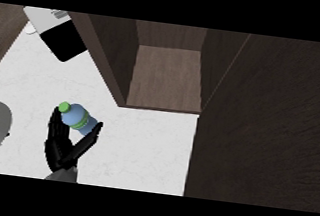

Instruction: Pick up the bottled water, place it into the cabinet and close the cabinet

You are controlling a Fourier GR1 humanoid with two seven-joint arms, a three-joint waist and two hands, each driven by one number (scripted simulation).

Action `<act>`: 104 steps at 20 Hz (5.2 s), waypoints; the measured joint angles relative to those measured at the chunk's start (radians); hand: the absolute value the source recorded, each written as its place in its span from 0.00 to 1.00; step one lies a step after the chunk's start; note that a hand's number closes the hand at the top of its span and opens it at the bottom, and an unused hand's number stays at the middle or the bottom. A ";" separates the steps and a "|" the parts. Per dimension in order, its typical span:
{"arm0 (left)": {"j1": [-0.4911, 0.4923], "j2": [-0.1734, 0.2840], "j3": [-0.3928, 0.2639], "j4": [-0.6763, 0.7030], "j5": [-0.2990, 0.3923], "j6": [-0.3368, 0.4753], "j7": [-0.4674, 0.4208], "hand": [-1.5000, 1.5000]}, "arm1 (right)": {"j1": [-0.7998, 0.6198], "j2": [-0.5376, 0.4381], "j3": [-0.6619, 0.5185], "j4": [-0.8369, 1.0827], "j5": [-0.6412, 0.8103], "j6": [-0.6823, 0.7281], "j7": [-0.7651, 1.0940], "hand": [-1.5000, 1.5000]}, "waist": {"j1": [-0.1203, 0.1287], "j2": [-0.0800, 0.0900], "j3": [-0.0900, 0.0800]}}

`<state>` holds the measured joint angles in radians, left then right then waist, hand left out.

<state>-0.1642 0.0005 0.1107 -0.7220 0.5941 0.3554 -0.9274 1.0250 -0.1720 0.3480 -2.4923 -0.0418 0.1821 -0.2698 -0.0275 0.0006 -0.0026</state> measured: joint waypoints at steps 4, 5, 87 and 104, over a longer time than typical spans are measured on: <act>-0.072 0.005 0.049 0.114 0.049 -0.057 -0.062 1.00 | -0.001 -0.006 -0.008 0.000 0.000 -0.004 -0.003 0.00 | 0.001 0.002 0.000; -0.079 0.004 0.058 0.129 0.055 -0.072 -0.070 1.00 | 0.013 -0.006 0.005 -0.001 0.001 -0.005 -0.011 0.00 | 0.001 0.001 0.000; -0.966 0.057 -0.380 0.587 -0.112 0.293 0.414 0.00 | -0.067 -0.035 -0.134 0.041 -0.067 0.074 -0.066 0.00 | -0.073 0.034 0.002; -1.036 0.043 -0.309 0.557 -0.079 0.127 0.283 0.00 | -0.054 -0.039 -0.128 0.047 -0.076 0.114 -0.072 0.00 | -0.061 0.030 0.001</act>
<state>-1.2006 0.0440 -0.1980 -0.1653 0.5150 0.4829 -0.6440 0.9713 -0.2109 0.2195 -2.4453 -0.1178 0.2963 -0.3418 -0.0884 0.0304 -0.0020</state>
